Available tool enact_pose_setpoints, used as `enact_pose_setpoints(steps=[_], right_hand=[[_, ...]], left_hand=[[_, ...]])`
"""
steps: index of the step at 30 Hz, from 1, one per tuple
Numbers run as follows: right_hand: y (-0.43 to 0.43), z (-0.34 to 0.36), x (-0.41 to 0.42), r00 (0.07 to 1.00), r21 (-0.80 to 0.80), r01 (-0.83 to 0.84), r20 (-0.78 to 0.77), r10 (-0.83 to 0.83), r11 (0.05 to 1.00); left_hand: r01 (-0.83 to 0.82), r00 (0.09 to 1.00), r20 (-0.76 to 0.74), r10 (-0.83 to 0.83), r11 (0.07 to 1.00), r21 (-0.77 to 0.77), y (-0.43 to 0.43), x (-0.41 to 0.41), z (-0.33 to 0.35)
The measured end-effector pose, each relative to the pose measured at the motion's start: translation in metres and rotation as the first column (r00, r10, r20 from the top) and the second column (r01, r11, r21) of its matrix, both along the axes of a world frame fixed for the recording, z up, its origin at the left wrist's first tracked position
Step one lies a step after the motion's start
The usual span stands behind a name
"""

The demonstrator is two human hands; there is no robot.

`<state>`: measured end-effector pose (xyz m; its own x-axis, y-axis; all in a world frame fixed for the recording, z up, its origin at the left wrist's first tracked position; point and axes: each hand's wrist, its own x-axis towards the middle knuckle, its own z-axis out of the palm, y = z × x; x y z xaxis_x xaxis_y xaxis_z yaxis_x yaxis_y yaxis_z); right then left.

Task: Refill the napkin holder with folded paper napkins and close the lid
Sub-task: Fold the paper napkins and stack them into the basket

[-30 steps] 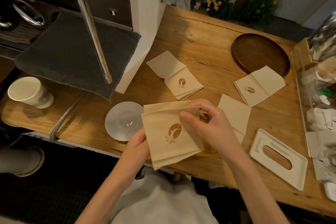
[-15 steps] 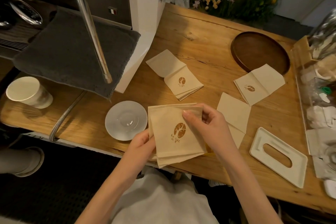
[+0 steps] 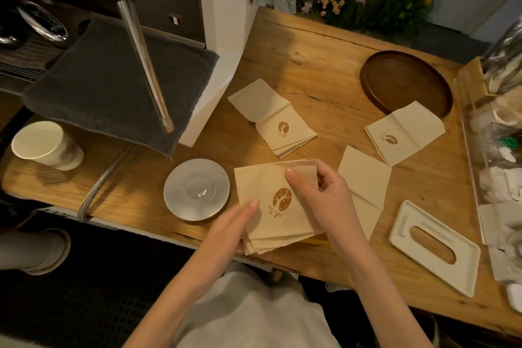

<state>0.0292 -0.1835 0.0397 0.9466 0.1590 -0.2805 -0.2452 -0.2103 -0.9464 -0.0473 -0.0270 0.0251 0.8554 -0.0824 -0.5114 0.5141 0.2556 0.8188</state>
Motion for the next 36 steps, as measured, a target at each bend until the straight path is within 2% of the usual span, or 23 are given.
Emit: enact_pose_setpoints(steps=[8,14,19,24,28,34,36], right_hand=[[0.006,-0.001,-0.001,0.999,0.025,0.049,-0.011,-0.049,0.998],[0.002,0.001,0.003,0.980,0.115,0.088,-0.186,-0.065,0.989],[-0.002,0.001,0.002,0.986,0.123,0.045,-0.162,-0.025,0.991],[-0.001,0.002,0.004,0.989,0.127,0.012,-0.149,0.007,0.992],[0.002,0.001,0.004,0.989,0.145,0.047,-0.149,-0.025,0.988],[-0.002,0.000,0.005,0.984,0.124,0.157,-0.105,-0.145,0.980],[-0.007,0.001,0.007,0.985,0.113,0.144,-0.116,-0.131,0.983]], left_hand=[[0.054,0.998,0.035,-0.056,0.997,0.050,-0.005,0.001,0.003],[0.031,0.999,0.012,-0.032,0.999,0.042,-0.001,0.003,0.003],[-0.010,0.999,-0.036,0.012,0.999,0.049,0.001,0.004,0.001],[-0.036,0.999,0.039,0.031,0.992,0.123,0.004,0.007,0.001],[-0.007,0.997,0.080,-0.002,0.993,0.117,0.004,0.007,0.000],[0.057,0.997,0.043,-0.059,0.997,0.057,0.002,0.006,-0.007],[0.045,0.998,0.046,-0.047,0.998,0.046,0.000,0.006,-0.008]])
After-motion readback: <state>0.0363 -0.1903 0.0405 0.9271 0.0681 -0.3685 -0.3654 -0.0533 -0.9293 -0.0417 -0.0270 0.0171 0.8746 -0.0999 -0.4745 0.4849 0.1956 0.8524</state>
